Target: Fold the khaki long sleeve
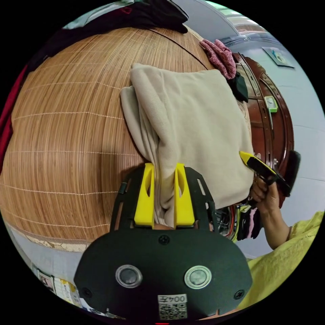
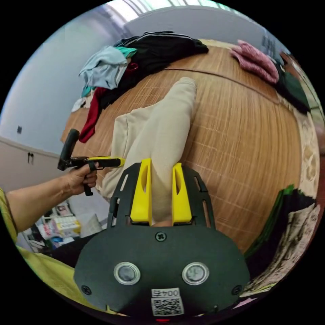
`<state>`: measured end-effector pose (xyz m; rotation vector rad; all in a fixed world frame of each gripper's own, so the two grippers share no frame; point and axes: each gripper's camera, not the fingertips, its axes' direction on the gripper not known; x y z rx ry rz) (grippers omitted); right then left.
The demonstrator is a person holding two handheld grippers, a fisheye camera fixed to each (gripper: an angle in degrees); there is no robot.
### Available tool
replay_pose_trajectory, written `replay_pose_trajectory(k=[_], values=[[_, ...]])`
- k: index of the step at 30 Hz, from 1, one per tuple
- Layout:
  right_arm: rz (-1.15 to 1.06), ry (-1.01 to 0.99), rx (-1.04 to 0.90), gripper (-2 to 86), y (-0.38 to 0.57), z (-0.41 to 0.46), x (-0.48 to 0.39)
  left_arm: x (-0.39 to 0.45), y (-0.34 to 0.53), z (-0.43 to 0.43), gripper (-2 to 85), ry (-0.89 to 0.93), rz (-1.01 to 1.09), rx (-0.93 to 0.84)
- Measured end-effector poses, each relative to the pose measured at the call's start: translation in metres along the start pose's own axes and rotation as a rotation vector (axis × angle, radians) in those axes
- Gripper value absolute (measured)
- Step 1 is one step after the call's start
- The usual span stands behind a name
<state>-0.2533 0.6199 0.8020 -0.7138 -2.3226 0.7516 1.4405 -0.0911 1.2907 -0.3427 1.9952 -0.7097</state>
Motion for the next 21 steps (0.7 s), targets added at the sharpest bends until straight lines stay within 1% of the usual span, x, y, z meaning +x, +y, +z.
replay_pose_trajectory(k=[2,5,8,10,13,15,17,21], values=[[-0.089,0.086,0.008,9.8,-0.006,-0.007,-0.036,0.015,0.003,-0.002,8.9,-0.042,-0.008,0.014],[-0.136,0.133,0.031,9.8,-0.011,-0.016,-0.065,0.034,0.007,-0.004,8.7,-0.076,-0.034,0.033],[-0.126,0.124,0.043,9.5,-0.014,-0.025,-0.075,0.046,0.01,-0.009,8.3,-0.08,-0.067,0.05],[-0.131,0.128,0.053,9.4,-0.016,-0.031,-0.077,0.052,0.011,-0.013,8.1,-0.041,-0.119,0.077],[-0.135,0.135,0.059,9.4,-0.02,-0.045,-0.075,0.071,0.008,-0.013,8.0,-0.029,-0.124,0.087],[-0.113,0.122,0.058,9.5,-0.022,-0.054,-0.068,0.084,0.003,-0.01,8.0,-0.029,-0.114,0.08],[-0.03,0.065,0.049,9.5,-0.021,-0.069,-0.046,0.098,-0.002,-0.008,8.0,-0.022,-0.103,0.07],[0.066,0.057,0.034,9.3,-0.009,-0.096,-0.022,0.134,-0.013,0.003,7.9,0.022,-0.019,0.022]])
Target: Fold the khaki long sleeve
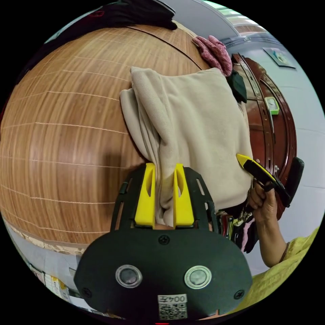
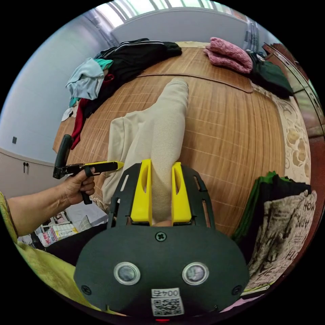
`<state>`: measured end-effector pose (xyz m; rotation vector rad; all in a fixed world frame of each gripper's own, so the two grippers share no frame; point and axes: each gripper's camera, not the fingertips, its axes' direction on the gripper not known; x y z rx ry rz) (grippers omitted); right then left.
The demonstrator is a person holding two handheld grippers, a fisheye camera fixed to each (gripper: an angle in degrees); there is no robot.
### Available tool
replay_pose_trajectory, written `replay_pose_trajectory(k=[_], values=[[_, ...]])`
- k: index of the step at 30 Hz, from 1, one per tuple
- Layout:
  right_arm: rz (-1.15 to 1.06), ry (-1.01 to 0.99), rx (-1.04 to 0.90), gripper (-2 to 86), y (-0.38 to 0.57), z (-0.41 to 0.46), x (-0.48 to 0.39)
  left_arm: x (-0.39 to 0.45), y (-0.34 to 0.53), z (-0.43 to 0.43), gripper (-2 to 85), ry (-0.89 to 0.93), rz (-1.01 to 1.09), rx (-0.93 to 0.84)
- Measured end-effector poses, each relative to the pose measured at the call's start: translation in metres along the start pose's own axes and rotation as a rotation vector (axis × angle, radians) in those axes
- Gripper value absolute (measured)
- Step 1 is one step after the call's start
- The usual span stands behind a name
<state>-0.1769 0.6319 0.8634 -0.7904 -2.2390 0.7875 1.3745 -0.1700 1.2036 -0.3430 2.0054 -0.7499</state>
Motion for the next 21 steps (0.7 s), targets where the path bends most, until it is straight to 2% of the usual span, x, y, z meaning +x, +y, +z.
replay_pose_trajectory(k=[11,21], values=[[-0.021,0.102,0.088,8.7,0.003,-0.173,-0.02,0.079,-0.003,-0.021,7.8,0.239,0.013,0.045],[0.101,0.185,0.209,8.8,0.071,-0.405,0.034,0.281,0.007,-0.09,7.9,0.374,0.278,0.047]])
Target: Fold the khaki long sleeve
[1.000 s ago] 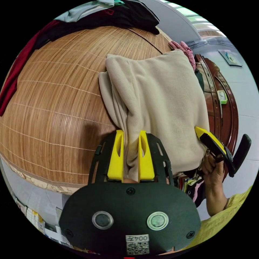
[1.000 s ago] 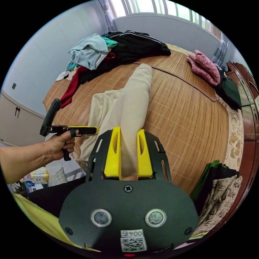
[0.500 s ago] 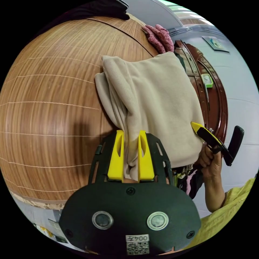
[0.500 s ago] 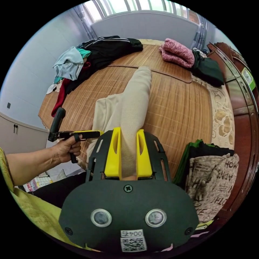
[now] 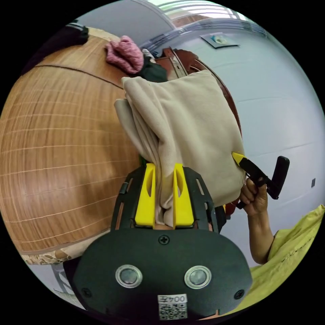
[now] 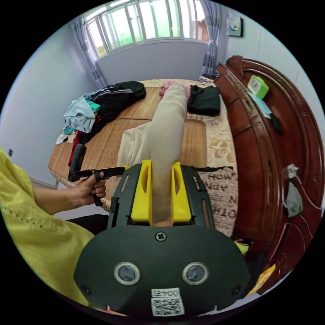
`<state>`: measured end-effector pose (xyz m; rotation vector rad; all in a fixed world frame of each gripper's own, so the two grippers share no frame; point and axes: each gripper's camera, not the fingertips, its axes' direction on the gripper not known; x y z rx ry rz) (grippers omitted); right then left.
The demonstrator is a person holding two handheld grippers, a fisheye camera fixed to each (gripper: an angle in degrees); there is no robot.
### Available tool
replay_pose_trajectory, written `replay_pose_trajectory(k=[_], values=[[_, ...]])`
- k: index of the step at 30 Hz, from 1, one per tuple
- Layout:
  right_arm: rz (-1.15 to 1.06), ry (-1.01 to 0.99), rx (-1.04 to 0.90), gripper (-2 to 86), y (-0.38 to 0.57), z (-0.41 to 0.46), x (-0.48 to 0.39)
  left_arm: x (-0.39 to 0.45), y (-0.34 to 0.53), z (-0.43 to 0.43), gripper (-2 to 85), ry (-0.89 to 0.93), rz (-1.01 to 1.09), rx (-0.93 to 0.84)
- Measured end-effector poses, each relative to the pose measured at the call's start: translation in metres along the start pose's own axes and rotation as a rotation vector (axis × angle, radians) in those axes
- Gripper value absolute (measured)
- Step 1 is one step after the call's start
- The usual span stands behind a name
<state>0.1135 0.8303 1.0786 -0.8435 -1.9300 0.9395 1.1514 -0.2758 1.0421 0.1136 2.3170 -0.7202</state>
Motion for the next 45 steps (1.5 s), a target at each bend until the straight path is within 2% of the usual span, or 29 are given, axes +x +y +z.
replay_pose_trajectory(k=[2,7,14,17,23,27,31,35,38,43,45], values=[[0.02,0.049,-0.002,8.8,0.01,-0.05,0.03,0.038,-0.005,0.013,7.9,0.029,0.04,-0.019],[0.111,0.081,-0.048,9.0,0.042,-0.11,0.105,0.124,-0.002,0.067,7.9,0.064,0.114,-0.099],[0.471,-0.021,-0.237,10.1,0.135,-0.055,0.256,0.122,0.006,0.177,7.8,-0.022,0.054,-0.292],[0.57,-0.151,-0.147,10.3,0.154,-0.07,0.295,0.124,0.001,0.181,7.8,0.016,0.042,-0.278],[0.463,-0.184,-0.162,10.5,0.144,-0.112,0.315,0.15,-0.035,0.154,7.3,0.05,0.042,-0.294],[0.519,-0.271,-0.188,11.9,0.148,-0.126,0.342,0.155,-0.069,0.113,4.9,0.059,0.09,-0.222],[0.534,-0.237,-0.153,12.7,0.146,-0.171,0.355,0.14,-0.115,0.096,6.3,-0.06,0.115,-0.222],[0.591,-0.222,-0.051,15.7,0.145,-0.219,0.36,0.107,-0.166,0.124,8.7,-0.098,0.023,-0.313],[0.609,-0.347,0.047,18.1,0.153,-0.25,0.349,0.086,-0.214,0.157,11.5,-0.051,-0.034,-0.344],[0.752,-0.555,-0.033,21.7,0.188,-0.254,0.324,0.072,-0.282,0.224,17.6,-0.042,-0.035,-0.496],[0.828,-0.575,-0.093,22.4,0.206,-0.245,0.317,0.074,-0.295,0.235,18.5,-0.07,-0.014,-0.528]])
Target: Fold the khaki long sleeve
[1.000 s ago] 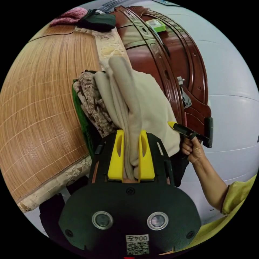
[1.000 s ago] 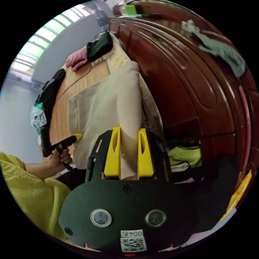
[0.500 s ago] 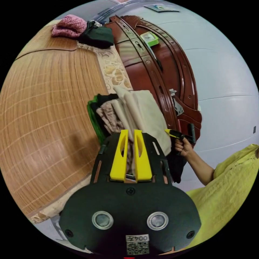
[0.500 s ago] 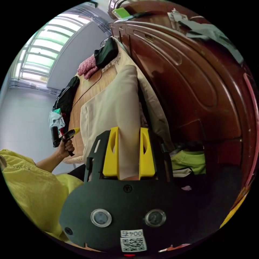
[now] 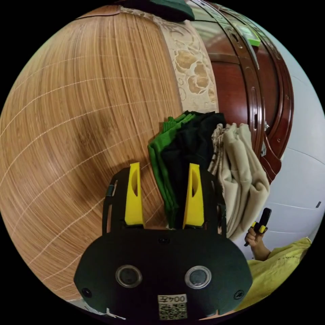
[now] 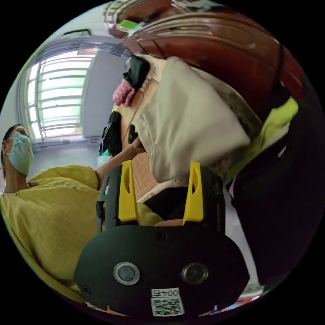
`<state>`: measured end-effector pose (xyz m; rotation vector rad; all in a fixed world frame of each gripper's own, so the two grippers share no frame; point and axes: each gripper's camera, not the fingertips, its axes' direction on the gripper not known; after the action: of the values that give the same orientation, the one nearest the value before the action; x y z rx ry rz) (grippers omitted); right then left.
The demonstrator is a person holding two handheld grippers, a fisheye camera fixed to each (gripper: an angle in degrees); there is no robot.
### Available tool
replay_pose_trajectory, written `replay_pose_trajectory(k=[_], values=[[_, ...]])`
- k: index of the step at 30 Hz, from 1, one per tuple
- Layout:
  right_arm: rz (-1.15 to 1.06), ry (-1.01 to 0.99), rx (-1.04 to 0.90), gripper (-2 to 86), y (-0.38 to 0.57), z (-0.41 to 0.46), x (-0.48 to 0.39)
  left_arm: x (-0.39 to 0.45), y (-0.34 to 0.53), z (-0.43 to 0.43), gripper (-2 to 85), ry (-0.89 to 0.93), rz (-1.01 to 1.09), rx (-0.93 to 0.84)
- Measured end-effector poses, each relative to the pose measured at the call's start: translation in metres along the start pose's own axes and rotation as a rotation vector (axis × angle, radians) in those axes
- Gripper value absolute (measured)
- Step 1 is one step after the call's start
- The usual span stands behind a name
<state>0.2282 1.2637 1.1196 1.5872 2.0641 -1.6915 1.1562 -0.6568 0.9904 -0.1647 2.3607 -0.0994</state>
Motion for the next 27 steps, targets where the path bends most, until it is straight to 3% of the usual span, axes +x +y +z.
replay_pose_trajectory(k=[5,9,13,16,20,27], values=[[0.206,0.067,-0.034,26.2,0.015,0.022,0.039,-0.002,-0.02,-0.011,19.0,0.086,-0.006,0.021],[0.217,0.061,-0.027,27.2,0.005,0.026,0.046,-0.005,-0.035,-0.027,18.7,0.265,0.001,0.05],[0.199,0.031,-0.037,27.7,-0.007,0.024,0.048,-0.006,-0.057,-0.041,17.7,0.409,0.091,-0.053],[0.193,0.046,-0.037,27.7,-0.011,0.02,0.051,0.006,-0.075,-0.06,18.1,0.308,0.209,-0.135],[0.207,0.066,0.01,28.3,-0.018,0.015,0.06,0.014,-0.11,-0.076,18.6,0.256,0.221,-0.112],[0.209,0.072,0.011,28.3,-0.035,0.033,0.075,0.052,-0.18,-0.029,19.2,0.185,0.273,-0.268]])
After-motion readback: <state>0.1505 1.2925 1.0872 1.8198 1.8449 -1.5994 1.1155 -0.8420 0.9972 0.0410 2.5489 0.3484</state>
